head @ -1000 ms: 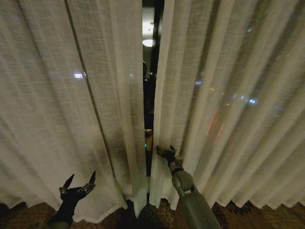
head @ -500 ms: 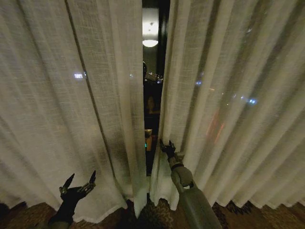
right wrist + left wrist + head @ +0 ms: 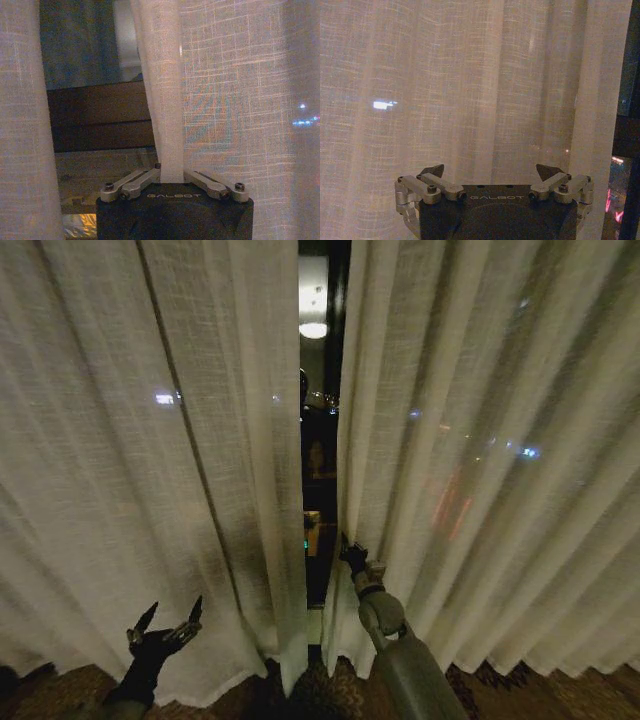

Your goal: Open the curtains by pulling them apart, changing their state from closed to fully open.

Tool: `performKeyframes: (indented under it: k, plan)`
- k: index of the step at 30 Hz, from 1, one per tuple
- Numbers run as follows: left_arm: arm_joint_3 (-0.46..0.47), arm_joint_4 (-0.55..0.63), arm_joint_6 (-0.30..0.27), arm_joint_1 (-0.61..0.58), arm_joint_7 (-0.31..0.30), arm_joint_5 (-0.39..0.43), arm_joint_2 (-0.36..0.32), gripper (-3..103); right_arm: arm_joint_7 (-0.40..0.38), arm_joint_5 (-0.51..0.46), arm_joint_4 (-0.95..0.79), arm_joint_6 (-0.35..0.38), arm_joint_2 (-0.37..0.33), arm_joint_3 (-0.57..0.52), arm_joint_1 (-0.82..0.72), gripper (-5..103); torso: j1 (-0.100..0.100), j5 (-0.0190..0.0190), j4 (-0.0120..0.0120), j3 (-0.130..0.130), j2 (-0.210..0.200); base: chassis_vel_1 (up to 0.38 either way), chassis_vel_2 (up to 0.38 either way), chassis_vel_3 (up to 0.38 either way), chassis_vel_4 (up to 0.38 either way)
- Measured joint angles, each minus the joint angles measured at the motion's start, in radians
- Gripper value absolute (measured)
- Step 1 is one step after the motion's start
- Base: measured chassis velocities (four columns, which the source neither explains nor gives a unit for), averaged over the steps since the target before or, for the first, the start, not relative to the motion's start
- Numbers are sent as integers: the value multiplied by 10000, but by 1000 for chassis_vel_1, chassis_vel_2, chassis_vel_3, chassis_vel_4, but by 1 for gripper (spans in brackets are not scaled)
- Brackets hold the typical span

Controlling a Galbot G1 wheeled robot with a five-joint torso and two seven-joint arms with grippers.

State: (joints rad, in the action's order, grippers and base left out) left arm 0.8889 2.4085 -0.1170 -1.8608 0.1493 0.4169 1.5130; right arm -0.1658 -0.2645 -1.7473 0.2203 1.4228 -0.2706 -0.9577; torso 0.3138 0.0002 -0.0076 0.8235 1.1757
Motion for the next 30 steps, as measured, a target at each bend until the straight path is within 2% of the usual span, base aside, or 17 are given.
performKeyframes:
  k: [11,15,19,30]
  plan:
    - [3,-21,48,-53,166,-1,-25,100,116,-174,-84,52,-10,-48,-56,0,0,0,1,0,0,-10,-13,16,13]
    - [-27,-64,49,-32,208,-18,-36,100,158,-564,-125,129,-35,-86,-64,0,0,-2,1,0,0,-105,-84,89,94]
    - [-48,-86,50,-20,242,-29,-47,100,181,-861,-183,246,-51,-177,-95,0,0,-1,0,0,0,-181,-186,183,166]
    - [-97,-120,50,38,276,-39,-77,100,200,-885,-255,259,-105,-304,-115,0,0,0,0,0,0,-273,-283,265,272]
